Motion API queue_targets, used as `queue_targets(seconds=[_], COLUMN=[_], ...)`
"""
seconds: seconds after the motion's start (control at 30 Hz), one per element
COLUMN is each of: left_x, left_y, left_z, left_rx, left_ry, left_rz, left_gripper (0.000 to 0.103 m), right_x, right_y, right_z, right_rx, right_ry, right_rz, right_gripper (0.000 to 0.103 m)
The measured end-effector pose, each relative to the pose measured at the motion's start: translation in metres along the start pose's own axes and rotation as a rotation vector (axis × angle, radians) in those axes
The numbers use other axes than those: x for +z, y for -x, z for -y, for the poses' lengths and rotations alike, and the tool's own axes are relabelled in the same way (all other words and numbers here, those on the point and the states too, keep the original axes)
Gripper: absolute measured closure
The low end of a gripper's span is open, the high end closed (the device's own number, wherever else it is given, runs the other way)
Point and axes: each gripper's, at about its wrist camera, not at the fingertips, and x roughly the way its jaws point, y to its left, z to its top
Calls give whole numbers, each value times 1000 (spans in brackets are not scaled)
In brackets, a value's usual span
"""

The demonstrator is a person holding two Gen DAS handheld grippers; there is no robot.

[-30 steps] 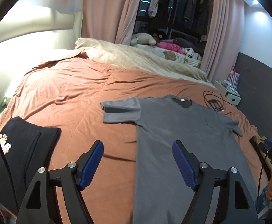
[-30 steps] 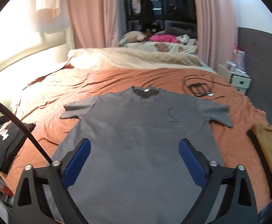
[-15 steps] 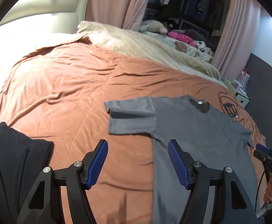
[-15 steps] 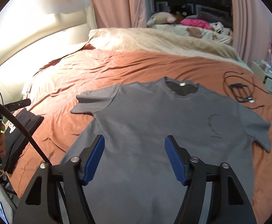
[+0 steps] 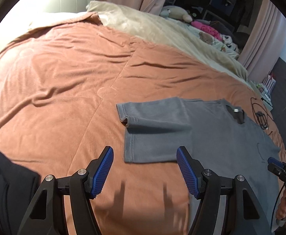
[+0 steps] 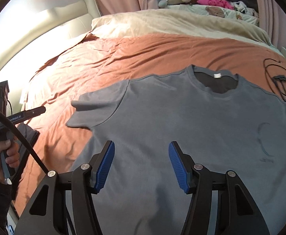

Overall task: Fold small clothes
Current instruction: 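Grasp the T-shirt side edge with the left gripper and lift it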

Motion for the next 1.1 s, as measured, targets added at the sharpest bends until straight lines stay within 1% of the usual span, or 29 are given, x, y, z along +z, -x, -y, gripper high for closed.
queue_targets(seconds=[0.13,0.2,0.27,0.37,0.53,0.63,0.67,0.7,0.73,0.8,0.87,0.93,1.0,1.07,1.1], left_x=[10,16,21,28,38,43,44,45,47,49,52,56,62,69,74], left_y=[-31,-47,-60,-77,-105,-120,-125,-129,-135,-144,-152,-157,-158,-155,-149], left_z=[-10,-14,-20,-28,-44,-48,-49,-48,-47,-45,-43,-39,-38,-39,-36], left_rx=[-8,-10,-27,-34,-60,-53,-50,-50,-48,-30,12,66,99,87,98], left_ry=[22,34,65,106,202,229,235,236,233,225,207,174,159,172,158], left_rz=[-20,-39,-44,-51,-74,-86,-98,-108,-129,-159,-177,-187,-190,-184,-160], left_gripper=[34,34,34,34,34,34,36,42,44,52,56,65,92,94,94], right_x=[13,20,26,34,43,49,51,53,55,57,58,57,54,52,51], right_y=[-31,-52,-72,-98,-128,-143,-147,-153,-157,-166,-173,-182,-194,-202,-207], right_z=[-2,-2,-5,-4,-2,-2,-3,-4,-4,-5,-5,-5,-5,-7,-9], right_rx=[28,37,46,68,93,106,112,120,130,147,163,190,234,266,268], right_ry=[-19,-18,-18,-23,-46,-59,-65,-73,-80,-94,-108,-141,-202,-226,-221], right_rz=[-20,-31,-45,-62,-81,-88,-90,-92,-93,-97,-104,-117,-137,-154,-162], right_gripper=[51,54,60,62,64,66,66,66,66,66,67,71,73,78,79])
